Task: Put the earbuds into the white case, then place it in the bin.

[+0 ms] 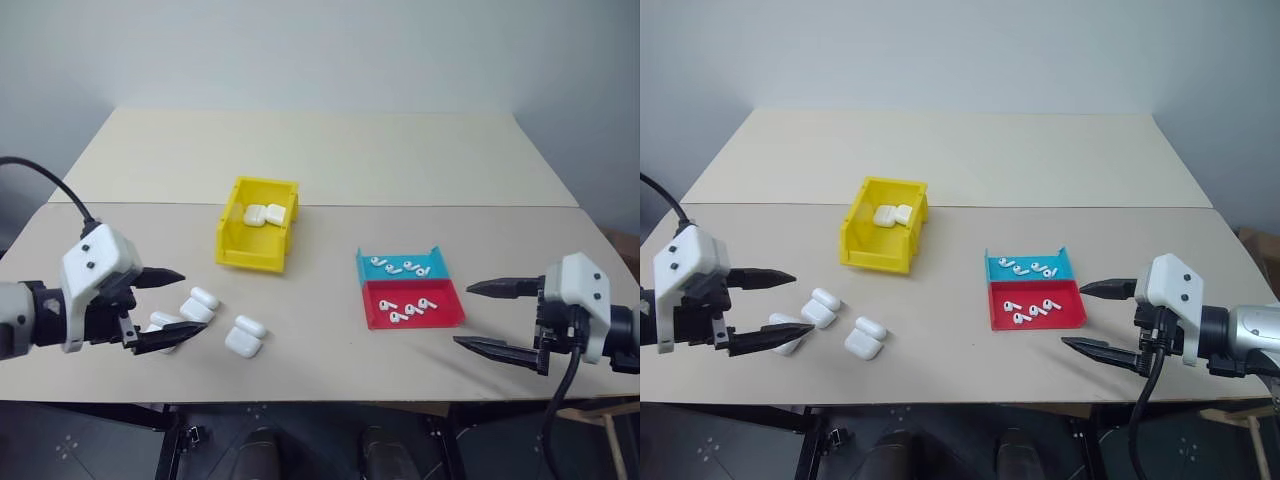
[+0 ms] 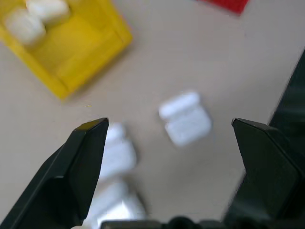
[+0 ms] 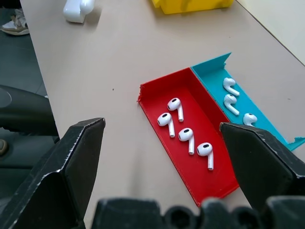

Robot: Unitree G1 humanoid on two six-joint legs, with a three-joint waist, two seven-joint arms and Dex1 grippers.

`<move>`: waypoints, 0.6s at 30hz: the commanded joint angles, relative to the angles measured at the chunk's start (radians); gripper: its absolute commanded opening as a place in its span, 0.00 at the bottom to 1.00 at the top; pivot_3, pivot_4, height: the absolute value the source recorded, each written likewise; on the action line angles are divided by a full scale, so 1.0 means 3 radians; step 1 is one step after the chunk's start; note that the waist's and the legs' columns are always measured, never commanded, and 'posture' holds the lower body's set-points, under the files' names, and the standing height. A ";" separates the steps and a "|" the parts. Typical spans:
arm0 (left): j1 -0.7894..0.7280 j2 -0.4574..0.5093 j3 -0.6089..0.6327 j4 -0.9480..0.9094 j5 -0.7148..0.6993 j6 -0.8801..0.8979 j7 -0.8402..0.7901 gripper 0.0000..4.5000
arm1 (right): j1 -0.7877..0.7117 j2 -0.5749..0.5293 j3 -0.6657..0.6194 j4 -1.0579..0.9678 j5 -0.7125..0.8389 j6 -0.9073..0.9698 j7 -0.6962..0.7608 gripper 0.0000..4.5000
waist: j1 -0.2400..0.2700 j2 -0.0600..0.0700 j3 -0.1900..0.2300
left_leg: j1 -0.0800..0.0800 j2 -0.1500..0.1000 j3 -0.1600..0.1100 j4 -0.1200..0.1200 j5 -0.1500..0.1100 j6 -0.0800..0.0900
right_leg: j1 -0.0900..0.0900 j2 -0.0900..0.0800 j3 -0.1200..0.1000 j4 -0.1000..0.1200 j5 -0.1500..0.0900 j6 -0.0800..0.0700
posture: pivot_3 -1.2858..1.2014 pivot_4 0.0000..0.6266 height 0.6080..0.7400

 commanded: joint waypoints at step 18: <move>-0.2900 0.0435 -0.3097 0.0778 -0.0912 0.1706 0.1467 1.00 | -0.0093 0.0036 -0.0104 -0.0299 0.0276 0.0375 -0.0350 0.99 | 0.0000 0.0000 0.0005 | -0.0004 -0.0003 0.0003 0.0000 -0.0001 0.0001 | -0.0003 -0.0001 0.0004 0.0002 0.0000 0.0002 | 0.52 0.24 1.00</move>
